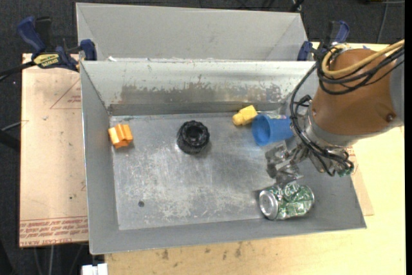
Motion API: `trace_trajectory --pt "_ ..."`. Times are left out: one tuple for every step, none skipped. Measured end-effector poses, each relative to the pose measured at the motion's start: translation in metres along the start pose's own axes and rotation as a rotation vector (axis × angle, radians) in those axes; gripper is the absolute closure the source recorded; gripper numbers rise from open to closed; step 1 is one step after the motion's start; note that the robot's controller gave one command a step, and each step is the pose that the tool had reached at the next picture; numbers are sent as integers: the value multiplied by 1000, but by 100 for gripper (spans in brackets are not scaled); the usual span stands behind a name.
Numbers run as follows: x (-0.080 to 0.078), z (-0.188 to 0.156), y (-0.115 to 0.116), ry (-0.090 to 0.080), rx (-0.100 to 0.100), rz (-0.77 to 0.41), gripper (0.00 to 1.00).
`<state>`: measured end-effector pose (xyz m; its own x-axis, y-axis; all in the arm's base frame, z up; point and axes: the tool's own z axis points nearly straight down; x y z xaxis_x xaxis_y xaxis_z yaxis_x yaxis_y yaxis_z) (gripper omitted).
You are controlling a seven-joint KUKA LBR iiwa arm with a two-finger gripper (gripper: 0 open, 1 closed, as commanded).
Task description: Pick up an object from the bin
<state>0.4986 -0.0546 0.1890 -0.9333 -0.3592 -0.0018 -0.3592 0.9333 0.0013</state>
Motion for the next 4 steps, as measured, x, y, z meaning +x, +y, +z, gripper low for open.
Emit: trace_trajectory --pt "-31 -36 -21 2 0 -167 100" --pt "-7 46 -18 6 -4 -211 0" --pt "-9 43 -19 1 0 -212 0" --pt "-20 114 -11 -1 6 -637 100"
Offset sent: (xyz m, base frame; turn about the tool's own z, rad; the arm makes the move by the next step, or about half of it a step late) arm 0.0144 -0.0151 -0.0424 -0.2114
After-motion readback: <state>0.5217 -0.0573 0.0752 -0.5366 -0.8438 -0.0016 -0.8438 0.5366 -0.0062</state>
